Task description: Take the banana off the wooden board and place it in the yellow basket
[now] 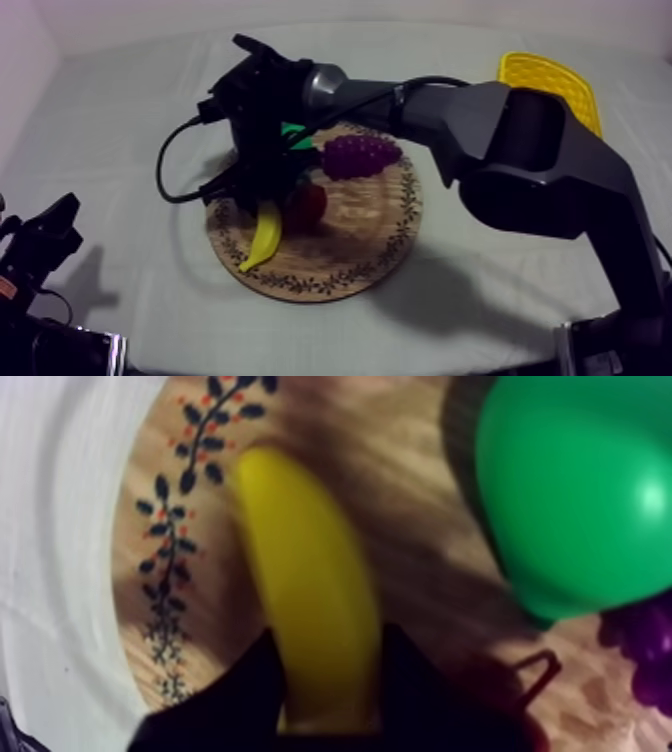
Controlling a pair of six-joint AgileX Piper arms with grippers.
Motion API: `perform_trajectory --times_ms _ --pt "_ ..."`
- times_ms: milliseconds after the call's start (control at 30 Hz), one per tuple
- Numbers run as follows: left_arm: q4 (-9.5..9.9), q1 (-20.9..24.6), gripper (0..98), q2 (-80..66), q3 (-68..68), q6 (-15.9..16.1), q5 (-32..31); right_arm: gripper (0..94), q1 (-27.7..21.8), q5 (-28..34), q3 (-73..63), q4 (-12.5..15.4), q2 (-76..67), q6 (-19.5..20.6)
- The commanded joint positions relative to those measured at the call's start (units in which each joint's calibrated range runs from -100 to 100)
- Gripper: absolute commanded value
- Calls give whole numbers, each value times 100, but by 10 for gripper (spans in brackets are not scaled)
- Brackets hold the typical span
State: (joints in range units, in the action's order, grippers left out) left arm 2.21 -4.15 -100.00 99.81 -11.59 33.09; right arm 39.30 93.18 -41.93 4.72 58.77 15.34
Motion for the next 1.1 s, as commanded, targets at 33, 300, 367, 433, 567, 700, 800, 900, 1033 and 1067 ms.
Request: perform_trajectory --times_ms 33,300,367,433,567,700,800,900,1033,1067 --pt "-4 -1 1 0 -3 -1 -3 184 17 -70 124 -11 -233 -12" --pt "-4 -1 1 0 -3 -1 -3 167 -110 15 413 9 -1479 -78" --pt "-4 -1 1 0 -3 -1 -3 169 -197 55 534 -4 -1890 -109" --pt "-4 -1 1 0 -3 -1 -3 176 -326 68 737 -26 -2321 -155" --pt "-4 -1 1 0 -3 -1 -3 190 -701 -18 1326 -106 -3192 -271" --pt "-4 -1 1 0 -3 -1 -3 194 -1231 -263 2111 -218 -4006 -428" --pt "-4 -1 1 0 -3 -1 -3 196 -1697 -511 2745 -301 -4527 -563" --pt "-4 -1 1 0 -3 -1 -3 197 -2156 -729 3337 -381 -4926 -693" --pt "-4 -1 1 0 -3 -1 -3 197 -2714 -982 3986 -451 -5247 -863" --pt "-4 -1 1 0 -3 -1 -3 196 -2845 -1028 4109 -458 -5288 -904"
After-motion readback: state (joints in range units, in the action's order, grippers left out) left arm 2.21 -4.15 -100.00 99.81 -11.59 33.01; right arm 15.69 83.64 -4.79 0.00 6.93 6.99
